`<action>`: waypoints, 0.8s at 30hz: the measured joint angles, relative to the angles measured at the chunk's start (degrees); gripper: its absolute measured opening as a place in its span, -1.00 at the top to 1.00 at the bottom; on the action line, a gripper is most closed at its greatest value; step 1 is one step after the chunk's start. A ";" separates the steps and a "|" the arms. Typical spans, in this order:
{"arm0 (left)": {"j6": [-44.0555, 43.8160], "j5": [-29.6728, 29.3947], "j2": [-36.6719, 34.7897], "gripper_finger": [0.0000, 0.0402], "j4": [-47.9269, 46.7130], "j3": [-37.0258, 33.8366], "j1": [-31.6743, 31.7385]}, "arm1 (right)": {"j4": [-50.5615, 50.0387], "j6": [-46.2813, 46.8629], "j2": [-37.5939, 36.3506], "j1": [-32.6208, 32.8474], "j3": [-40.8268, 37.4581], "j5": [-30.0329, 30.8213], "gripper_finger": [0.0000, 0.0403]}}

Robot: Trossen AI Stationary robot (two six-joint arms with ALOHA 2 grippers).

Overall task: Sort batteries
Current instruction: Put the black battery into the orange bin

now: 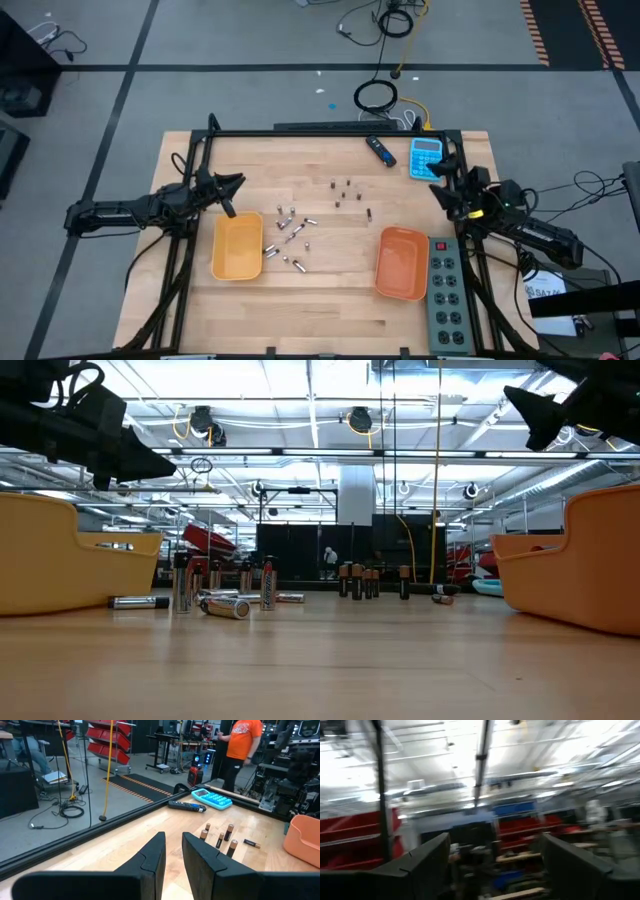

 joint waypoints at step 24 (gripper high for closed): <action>8.98 0.09 0.17 0.63 4.20 0.02 0.13 | 4.33 4.40 0.00 0.06 0.00 -7.69 -0.48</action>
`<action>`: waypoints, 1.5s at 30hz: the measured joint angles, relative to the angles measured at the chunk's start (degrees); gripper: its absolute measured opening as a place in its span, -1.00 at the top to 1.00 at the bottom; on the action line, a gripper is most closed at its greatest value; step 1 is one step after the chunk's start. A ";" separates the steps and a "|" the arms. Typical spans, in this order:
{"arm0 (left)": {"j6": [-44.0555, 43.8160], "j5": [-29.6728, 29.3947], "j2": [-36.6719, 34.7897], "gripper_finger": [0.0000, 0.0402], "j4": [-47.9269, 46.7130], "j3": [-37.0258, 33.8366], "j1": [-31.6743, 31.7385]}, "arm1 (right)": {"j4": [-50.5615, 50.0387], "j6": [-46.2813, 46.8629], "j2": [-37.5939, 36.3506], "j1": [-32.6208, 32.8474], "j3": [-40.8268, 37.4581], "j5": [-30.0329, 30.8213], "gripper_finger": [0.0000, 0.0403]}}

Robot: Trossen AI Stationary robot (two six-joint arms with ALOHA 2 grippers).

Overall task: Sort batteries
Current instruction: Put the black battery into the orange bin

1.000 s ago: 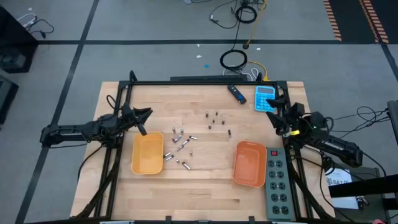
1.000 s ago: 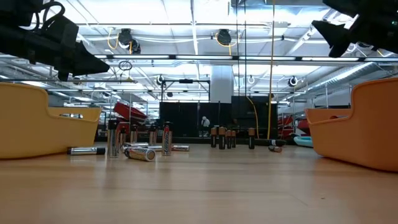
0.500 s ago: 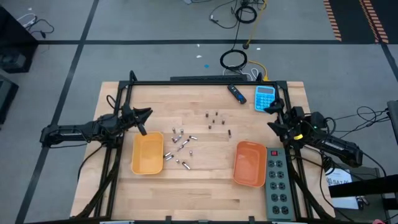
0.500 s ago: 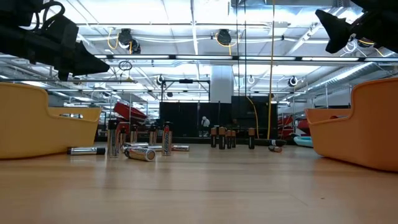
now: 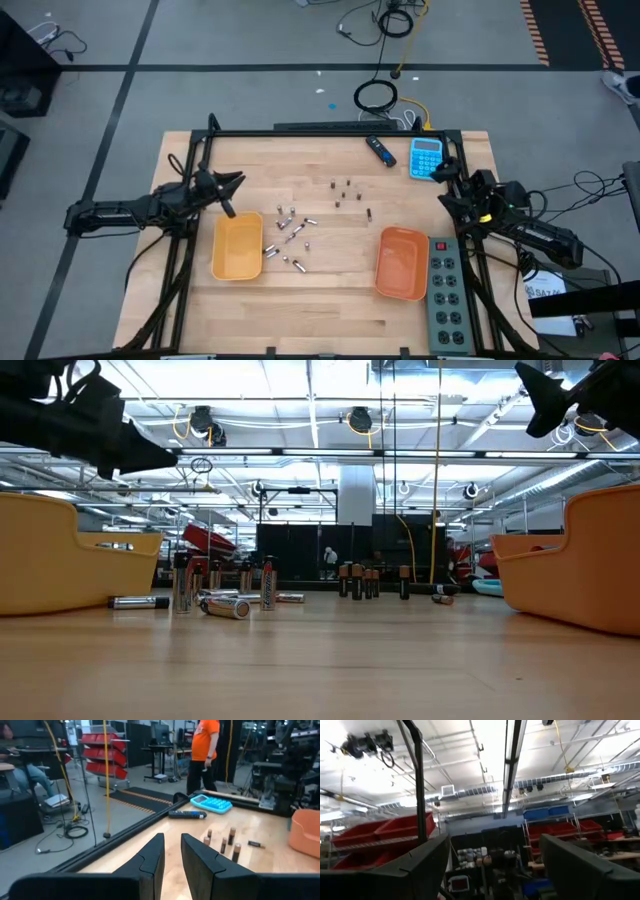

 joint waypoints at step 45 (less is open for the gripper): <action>-6.52 -2.17 24.92 0.63 0.06 26.36 -0.07 | -14.24 -11.32 10.53 0.07 11.24 2.80 -0.48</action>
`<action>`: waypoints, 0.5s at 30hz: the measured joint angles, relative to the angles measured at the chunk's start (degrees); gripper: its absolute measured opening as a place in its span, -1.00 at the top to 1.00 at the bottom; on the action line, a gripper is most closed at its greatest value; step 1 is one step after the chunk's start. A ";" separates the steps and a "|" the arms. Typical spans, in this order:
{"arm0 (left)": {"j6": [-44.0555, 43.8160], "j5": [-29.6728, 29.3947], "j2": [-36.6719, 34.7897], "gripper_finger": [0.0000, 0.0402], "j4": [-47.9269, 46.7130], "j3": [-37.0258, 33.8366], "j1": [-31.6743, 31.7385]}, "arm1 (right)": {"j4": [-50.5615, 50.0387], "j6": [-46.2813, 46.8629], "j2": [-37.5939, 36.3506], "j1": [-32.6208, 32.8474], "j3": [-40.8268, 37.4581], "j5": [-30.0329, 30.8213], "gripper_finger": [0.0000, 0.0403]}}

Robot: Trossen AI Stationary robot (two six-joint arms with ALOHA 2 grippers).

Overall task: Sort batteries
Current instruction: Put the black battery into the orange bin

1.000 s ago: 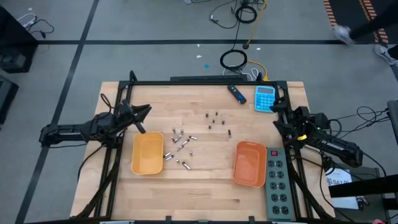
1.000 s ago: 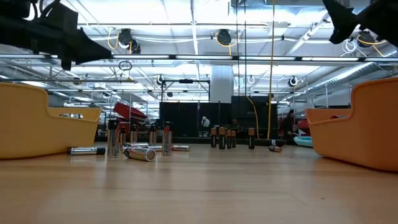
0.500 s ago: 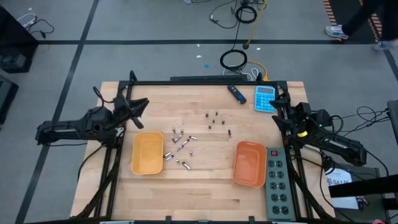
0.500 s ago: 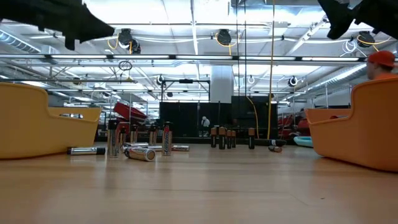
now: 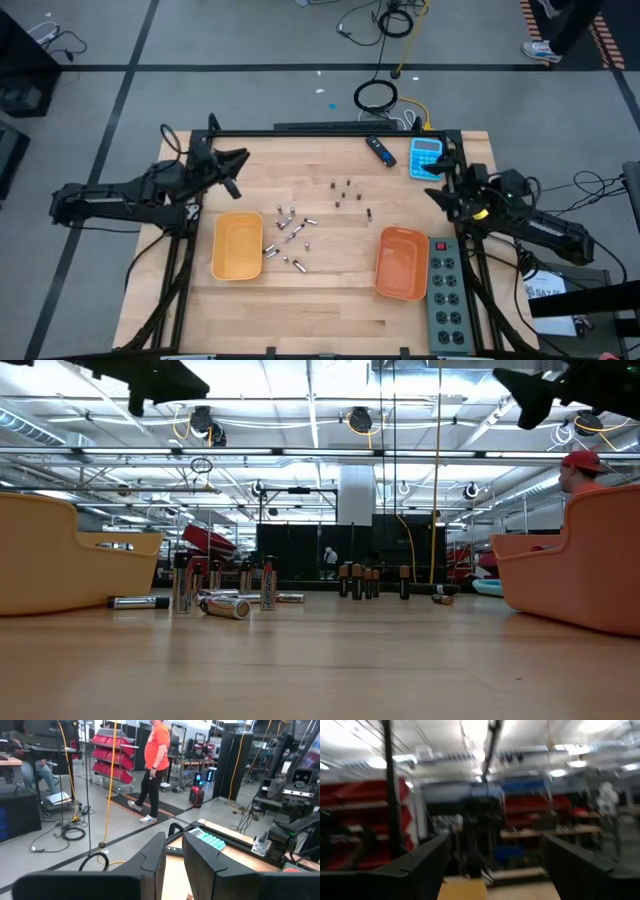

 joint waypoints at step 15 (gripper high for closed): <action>-0.10 0.00 10.69 0.63 3.58 4.50 -0.51 | -7.37 -2.86 23.94 0.03 12.80 0.06 -0.24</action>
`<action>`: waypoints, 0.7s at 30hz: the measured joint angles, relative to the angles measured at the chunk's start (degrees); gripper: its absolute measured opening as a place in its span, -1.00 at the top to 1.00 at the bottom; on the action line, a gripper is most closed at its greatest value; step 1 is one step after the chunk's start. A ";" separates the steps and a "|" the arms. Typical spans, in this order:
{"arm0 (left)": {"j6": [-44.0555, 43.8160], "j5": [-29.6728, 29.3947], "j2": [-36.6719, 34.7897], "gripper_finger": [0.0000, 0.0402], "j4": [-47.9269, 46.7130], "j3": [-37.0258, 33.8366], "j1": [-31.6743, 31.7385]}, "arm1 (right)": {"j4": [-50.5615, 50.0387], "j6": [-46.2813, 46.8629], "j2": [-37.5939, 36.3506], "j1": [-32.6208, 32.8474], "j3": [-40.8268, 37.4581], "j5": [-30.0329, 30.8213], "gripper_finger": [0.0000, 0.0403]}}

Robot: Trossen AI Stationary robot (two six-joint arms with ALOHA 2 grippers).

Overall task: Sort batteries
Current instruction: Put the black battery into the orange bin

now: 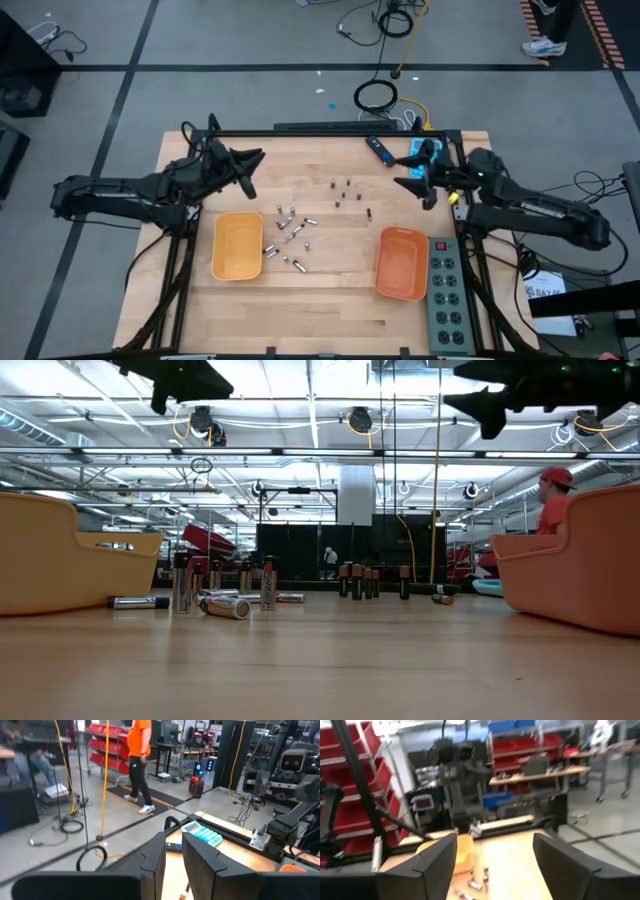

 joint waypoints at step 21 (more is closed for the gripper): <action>9.41 5.92 9.54 0.18 16.76 0.00 -0.37 | -3.35 -10.12 11.78 16.76 1.69 18.76 -0.11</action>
